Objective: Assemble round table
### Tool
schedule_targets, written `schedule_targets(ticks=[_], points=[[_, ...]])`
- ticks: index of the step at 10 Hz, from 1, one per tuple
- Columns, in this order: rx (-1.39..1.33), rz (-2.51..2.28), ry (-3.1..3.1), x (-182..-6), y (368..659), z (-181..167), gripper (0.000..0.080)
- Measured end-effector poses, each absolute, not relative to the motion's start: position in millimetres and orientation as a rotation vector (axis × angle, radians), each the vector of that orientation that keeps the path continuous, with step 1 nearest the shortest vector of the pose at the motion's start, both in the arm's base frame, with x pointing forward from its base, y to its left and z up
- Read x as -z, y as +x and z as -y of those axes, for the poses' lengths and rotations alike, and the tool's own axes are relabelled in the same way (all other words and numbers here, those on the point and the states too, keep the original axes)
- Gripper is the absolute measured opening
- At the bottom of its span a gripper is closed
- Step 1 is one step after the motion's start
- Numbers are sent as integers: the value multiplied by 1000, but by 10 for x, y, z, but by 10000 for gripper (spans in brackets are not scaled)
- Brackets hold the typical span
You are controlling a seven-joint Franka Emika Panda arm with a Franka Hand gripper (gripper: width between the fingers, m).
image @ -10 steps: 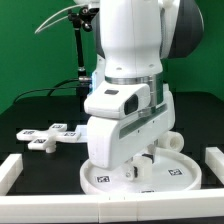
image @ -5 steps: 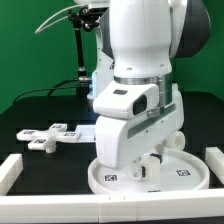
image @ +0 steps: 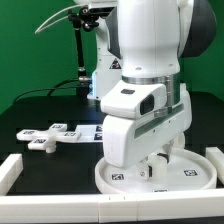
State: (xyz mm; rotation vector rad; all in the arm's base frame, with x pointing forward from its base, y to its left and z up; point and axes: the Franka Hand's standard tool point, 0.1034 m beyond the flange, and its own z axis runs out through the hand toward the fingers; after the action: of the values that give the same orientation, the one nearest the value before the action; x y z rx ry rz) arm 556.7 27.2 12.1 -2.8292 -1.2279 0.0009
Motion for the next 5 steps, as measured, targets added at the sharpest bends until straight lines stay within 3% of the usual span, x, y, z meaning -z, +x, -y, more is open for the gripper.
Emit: schedule_targets(ticks=[2,3,4,5], points=[[-1,1228,-2829,-121,5567,-275,412],[-1,1228,-2829,-119,5565,-274,489],[-2,1228,-2829,-118,5564,-274,489],[-2,1228,-2829,-117,5563,-274,596]])
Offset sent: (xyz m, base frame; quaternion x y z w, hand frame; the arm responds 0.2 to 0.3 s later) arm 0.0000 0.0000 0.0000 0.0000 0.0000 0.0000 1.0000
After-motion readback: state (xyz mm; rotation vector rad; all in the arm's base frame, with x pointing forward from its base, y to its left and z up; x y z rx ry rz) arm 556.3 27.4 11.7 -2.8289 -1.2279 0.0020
